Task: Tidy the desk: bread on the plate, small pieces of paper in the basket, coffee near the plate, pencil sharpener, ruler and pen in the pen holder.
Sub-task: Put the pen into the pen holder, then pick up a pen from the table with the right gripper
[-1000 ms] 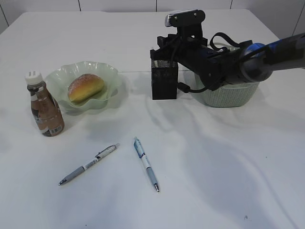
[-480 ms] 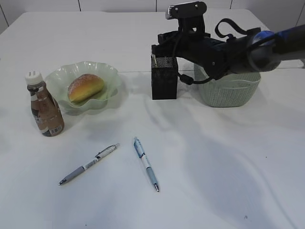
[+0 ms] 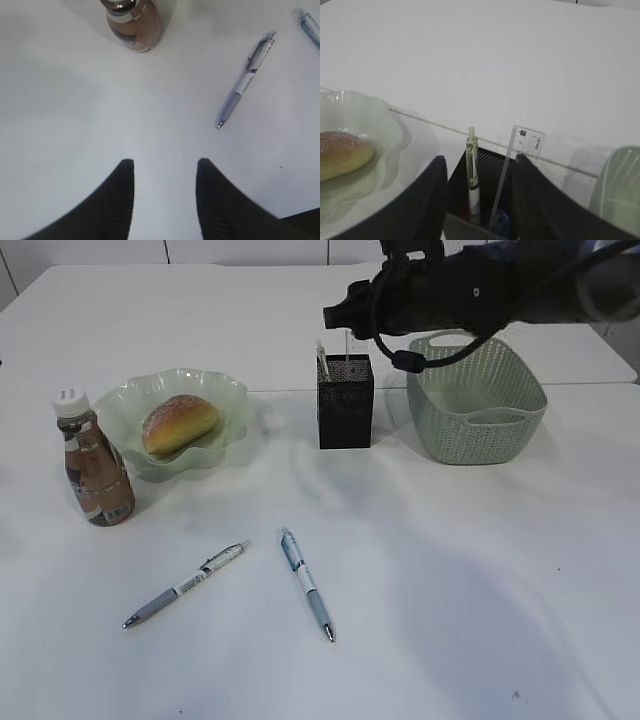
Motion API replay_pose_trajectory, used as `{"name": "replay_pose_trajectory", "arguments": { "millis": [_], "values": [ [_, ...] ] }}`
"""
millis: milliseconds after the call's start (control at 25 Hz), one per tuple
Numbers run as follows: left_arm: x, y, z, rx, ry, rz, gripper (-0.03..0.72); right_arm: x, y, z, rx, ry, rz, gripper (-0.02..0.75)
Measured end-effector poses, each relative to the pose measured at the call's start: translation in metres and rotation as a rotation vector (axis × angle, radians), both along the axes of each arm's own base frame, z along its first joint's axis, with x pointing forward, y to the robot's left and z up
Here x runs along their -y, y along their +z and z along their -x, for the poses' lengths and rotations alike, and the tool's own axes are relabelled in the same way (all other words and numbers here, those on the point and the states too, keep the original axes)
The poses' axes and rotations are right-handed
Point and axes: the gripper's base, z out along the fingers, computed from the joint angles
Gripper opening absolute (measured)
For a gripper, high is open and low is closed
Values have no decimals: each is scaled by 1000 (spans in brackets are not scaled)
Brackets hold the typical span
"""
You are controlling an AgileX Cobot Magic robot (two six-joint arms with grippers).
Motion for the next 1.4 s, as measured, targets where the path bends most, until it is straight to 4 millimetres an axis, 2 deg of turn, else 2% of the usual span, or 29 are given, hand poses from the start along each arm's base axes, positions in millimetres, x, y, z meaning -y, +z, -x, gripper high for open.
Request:
{"name": "replay_pose_trajectory", "arguments": {
  "millis": [40, 120, 240, 360, 440, 600, 1120, 1240, 1280, 1400],
  "values": [
    [0, 0, 0, 1, 2, 1, 286, 0, 0, 0, 0, 0, 0, 346],
    [0, 0, 0, 1, 6, 3, 286, -4, 12, 13, -73, 12, 26, 346],
    [0, 0, 0, 1, 8, 3, 286, -6, 18, 24, -166, 16, 43, 346],
    [0, 0, 0, 1, 8, 3, 286, -6, 17, 33, -266, 12, 40, 346],
    [0, 0, 0, 1, 8, 4, 286, -6, 15, 47, -435, 9, 22, 347],
    [0, 0, 1, -9, 9, 1, 286, -6, 11, 62, -613, 16, 9, 347],
    [-1, -1, 2, -24, 11, -2, 286, -9, 0, 99, -1019, 72, 43, 363],
    [-1, -1, 2, -24, 11, -2, 286, -15, 0, 106, -1061, 91, 69, 368],
    [-1, -1, 2, -24, 11, -2, 286, -26, -1, 112, -1075, 110, 83, 368],
    [-1, -1, 2, -24, 12, -1, 286, -43, -9, 117, -1094, 125, 98, 370]
  ]
}}
